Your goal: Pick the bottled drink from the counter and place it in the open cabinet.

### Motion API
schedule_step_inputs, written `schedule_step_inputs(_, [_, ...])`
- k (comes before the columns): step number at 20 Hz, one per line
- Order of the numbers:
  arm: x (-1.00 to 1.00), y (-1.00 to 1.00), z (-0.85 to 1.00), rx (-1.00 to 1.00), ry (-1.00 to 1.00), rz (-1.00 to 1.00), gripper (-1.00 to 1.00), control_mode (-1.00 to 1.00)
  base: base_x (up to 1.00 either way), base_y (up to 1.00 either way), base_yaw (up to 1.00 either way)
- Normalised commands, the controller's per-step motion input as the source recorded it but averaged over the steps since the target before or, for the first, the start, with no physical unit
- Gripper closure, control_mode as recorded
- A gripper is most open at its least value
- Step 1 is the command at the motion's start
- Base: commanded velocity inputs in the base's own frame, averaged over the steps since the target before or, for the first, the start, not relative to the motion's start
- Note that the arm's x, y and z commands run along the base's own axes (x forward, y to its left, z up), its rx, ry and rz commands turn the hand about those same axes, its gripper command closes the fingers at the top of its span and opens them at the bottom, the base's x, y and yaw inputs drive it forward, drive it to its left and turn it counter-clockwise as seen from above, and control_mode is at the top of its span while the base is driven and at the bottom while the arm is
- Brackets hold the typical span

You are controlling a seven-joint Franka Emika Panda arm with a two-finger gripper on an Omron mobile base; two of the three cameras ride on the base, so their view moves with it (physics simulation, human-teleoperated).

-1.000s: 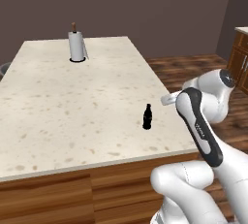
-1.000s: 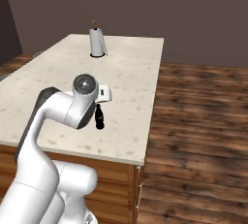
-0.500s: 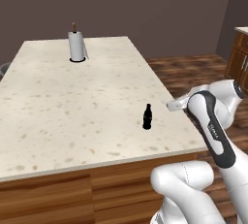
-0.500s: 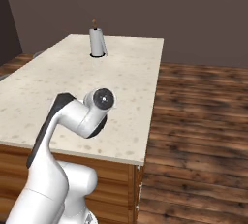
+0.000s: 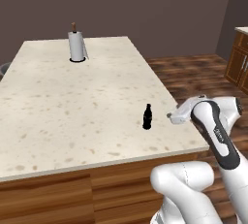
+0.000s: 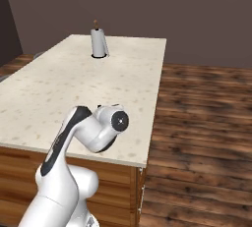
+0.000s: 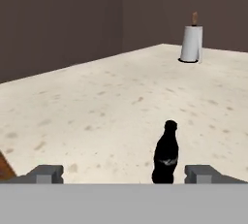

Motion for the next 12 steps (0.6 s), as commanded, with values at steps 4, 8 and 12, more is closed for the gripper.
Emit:
schedule_step_inputs(4, [0.12,0.0,-0.42,0.0,-0.09,0.08,-1.0,-1.0,0.0,0.0,0.0])
schedule_step_inputs(8, [0.11,0.0,-0.36,0.0,-0.04,0.06,-1.0,-1.0,0.0,0.0,0.0])
schedule_step_inputs(12, [0.16,0.0,-0.24,0.0,0.0,0.04,-1.0,-1.0,0.0,0.0,0.0])
